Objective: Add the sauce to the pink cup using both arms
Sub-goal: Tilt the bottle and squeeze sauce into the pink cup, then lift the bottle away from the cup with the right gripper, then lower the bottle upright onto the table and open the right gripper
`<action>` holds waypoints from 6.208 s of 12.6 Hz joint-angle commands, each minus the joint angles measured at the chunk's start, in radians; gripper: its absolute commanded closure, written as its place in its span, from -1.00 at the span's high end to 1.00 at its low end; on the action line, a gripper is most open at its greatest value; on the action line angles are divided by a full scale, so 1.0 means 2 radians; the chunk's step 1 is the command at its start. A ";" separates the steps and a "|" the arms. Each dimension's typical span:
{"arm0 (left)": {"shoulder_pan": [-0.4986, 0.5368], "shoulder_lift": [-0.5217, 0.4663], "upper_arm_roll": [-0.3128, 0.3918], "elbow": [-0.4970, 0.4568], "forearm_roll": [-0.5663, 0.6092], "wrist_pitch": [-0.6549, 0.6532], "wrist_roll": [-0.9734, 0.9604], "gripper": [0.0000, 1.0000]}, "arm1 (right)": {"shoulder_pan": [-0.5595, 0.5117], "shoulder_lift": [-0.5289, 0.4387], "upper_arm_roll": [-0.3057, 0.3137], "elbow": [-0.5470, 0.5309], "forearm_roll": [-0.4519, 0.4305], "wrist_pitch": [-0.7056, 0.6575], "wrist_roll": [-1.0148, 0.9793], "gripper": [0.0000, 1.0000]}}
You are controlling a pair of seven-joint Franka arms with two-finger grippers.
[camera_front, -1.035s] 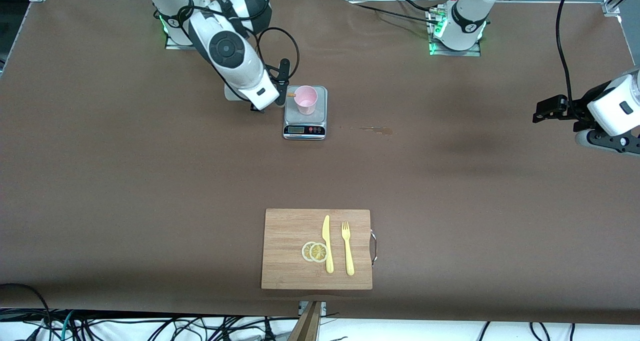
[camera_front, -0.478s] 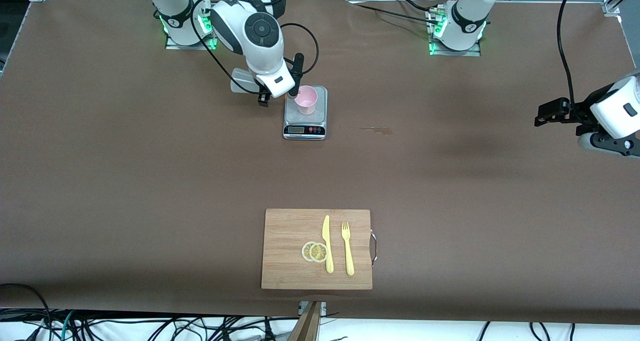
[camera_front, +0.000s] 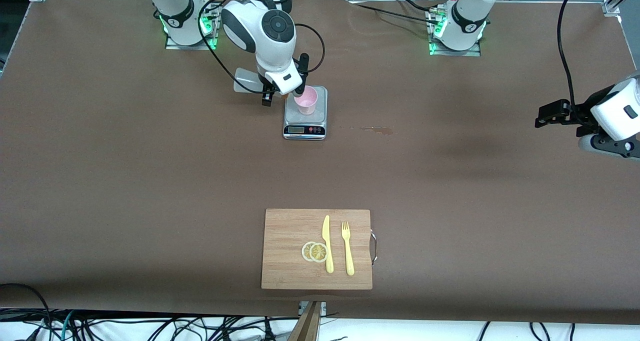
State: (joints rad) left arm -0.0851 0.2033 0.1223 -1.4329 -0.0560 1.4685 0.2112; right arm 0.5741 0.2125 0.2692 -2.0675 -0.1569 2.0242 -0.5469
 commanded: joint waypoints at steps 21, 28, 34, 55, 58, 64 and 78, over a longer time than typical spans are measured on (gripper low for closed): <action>-0.002 0.010 -0.001 0.022 0.007 -0.013 0.010 1.00 | 0.037 0.047 0.016 0.083 -0.087 -0.116 0.053 -0.45; -0.002 0.011 -0.001 0.022 0.006 -0.013 0.010 1.00 | 0.034 0.046 0.015 0.084 -0.086 -0.118 0.049 -0.45; -0.002 0.012 -0.001 0.022 0.006 -0.013 0.010 1.00 | 0.003 0.039 0.010 0.105 -0.067 -0.131 -0.001 -0.44; -0.002 0.012 -0.001 0.022 0.006 -0.012 0.009 1.00 | -0.105 0.098 -0.302 0.113 0.520 -0.232 -0.776 -0.34; -0.002 0.012 -0.001 0.022 0.006 -0.012 0.010 1.00 | -0.124 0.164 -0.307 0.105 0.601 -0.270 -0.886 -0.32; -0.003 0.013 -0.001 0.022 0.008 -0.012 0.009 1.00 | -0.135 0.250 -0.313 0.092 0.697 -0.314 -0.991 -0.27; -0.003 0.015 -0.001 0.022 0.009 -0.012 0.009 1.00 | -0.138 0.299 -0.371 0.144 0.665 -0.418 -1.015 1.00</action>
State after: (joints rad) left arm -0.0858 0.2097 0.1175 -1.4309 -0.0560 1.4685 0.2113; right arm 0.3001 0.8386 -0.4384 -1.8205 1.2404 1.2069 -2.5724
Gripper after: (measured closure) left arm 0.000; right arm 0.000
